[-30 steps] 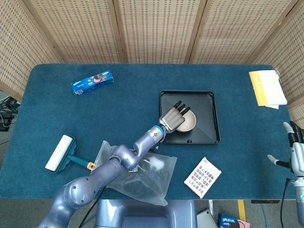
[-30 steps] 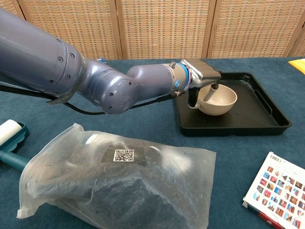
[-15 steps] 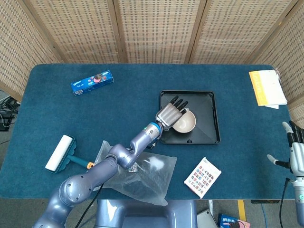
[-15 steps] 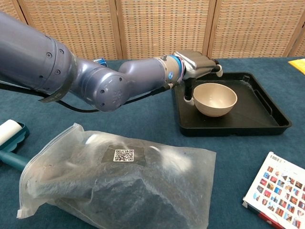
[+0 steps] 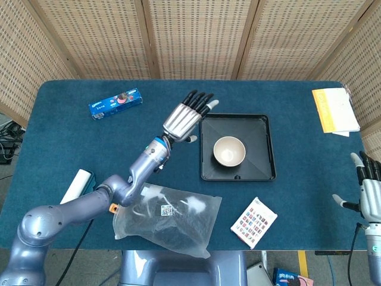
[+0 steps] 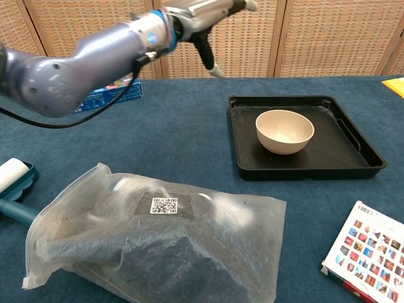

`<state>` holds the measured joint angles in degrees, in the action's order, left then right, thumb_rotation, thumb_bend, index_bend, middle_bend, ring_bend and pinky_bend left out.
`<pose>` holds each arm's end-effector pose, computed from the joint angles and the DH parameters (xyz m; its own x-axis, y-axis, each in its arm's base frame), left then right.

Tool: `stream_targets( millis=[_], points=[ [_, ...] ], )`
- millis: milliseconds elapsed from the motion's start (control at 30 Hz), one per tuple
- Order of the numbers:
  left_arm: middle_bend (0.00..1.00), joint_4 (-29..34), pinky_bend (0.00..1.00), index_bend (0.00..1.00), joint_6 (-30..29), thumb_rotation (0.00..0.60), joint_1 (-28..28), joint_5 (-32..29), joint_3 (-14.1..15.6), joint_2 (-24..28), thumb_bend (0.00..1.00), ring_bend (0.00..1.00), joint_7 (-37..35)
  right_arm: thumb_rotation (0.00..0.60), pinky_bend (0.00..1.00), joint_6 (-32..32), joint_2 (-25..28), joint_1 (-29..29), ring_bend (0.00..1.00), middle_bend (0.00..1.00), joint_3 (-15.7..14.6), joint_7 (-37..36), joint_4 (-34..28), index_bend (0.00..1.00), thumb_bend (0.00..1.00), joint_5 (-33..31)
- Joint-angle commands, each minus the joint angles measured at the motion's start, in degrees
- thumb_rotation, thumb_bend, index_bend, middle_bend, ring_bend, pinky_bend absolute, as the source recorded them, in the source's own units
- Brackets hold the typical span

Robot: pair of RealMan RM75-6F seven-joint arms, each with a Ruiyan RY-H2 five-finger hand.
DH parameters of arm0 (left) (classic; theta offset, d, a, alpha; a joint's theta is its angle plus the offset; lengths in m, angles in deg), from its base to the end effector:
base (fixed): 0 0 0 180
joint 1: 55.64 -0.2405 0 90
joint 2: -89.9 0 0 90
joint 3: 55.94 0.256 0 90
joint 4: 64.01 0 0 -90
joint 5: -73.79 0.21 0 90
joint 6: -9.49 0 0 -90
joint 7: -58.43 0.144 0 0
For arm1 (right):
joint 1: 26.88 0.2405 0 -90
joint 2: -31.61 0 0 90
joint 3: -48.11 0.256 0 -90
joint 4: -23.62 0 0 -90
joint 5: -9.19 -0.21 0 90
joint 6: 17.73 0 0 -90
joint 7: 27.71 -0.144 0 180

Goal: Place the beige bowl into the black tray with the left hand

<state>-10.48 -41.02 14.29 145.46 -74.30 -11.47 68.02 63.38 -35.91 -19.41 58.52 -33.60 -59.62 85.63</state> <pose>0.0157 0.4522 -0.0246 0.4764 -0.0959 0.8740 0.6635 -0.6129 -0.4290 -0.3420 -0.2233 0.1786 0.3536 0.1028 0.9297 -0.9317 0.1268 0.3404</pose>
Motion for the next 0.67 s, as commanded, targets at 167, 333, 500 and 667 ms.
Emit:
stream_targets(
  millis=[167,333,500,667],
  points=[
    [0.00,25.7,0.00,0.00,-14.3,0.600,-18.3,-3.4,4.8,18.9,0.04,0.00,8.7,0.600,0.00,0.2,-0.4,0.2,0.00,0.00,-0.1,2.1,-0.7,0.01,0.17,-0.1],
    [0.00,34.6,0.00,0.00,-21.8,0.600,-27.2,-2.8,9.4,24.3,0.04,0.00,10.1,0.600,0.00,0.8,-0.6,0.2,0.00,0.00,-0.3,3.8,-1.3,0.01,0.17,0.5],
    [0.00,39.3,0.00,0.00,-27.2,0.600,-34.5,-1.5,14.8,26.2,0.04,0.00,11.1,0.600,0.00,1.4,-0.7,0.2,0.00,0.00,-0.8,5.6,-2.1,0.01,0.17,1.2],
    [0.00,42.8,0.00,0.00,-32.3,0.600,-40.7,0.9,19.0,27.3,0.04,0.00,11.4,0.600,0.00,1.6,-0.9,0.4,0.00,0.00,-1.1,6.9,-2.8,0.00,0.17,2.1]
  ],
)
